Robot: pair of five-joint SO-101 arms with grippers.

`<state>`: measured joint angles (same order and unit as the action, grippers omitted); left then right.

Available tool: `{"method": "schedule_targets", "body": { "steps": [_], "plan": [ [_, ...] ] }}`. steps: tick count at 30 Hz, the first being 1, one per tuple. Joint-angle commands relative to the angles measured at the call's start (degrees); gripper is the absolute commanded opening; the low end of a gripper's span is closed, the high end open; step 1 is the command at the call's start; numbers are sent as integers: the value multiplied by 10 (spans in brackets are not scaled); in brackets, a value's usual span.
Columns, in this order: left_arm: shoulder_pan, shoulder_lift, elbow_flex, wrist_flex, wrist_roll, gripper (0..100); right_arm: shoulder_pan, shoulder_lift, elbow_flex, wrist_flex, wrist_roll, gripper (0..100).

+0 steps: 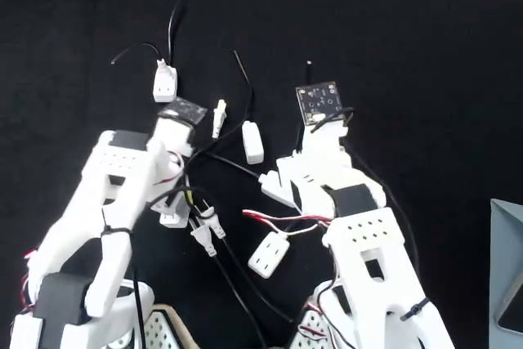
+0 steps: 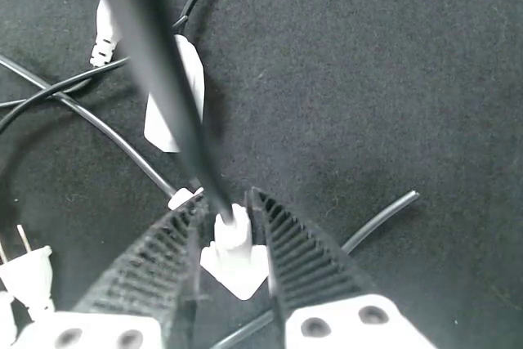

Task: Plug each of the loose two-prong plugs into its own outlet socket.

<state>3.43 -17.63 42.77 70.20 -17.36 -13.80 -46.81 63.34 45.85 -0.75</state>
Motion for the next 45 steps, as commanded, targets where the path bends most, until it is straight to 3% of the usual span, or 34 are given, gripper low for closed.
{"method": "schedule_targets", "body": {
  "steps": [1, 4, 9, 15, 21, 27, 39, 45],
  "plan": [
    [-39, -10, -36, 7, -18, 229, 1, -3, -3, -8, -2, 11],
    [-37, -3, -29, 4, -18, 234, 1, -3, -3, -8, -2, 11],
    [-43, -3, -20, -10, 0, 335, 1, -3, -3, -8, -2, 11],
    [-29, 18, 17, -63, 16, 334, 1, -3, -3, -8, -2, 11],
    [-25, 89, 27, -120, 16, 259, 1, -3, -3, -8, -2, 11],
    [-28, 104, 7, -113, 11, 180, 1, -3, -3, -8, -2, 11],
    [-47, 104, -25, -93, -213, 155, 1, -3, -3, -8, -2, 11],
    [-80, 103, -36, -93, -236, 319, 1, -3, -3, -10, -2, 11]
  ]
}}
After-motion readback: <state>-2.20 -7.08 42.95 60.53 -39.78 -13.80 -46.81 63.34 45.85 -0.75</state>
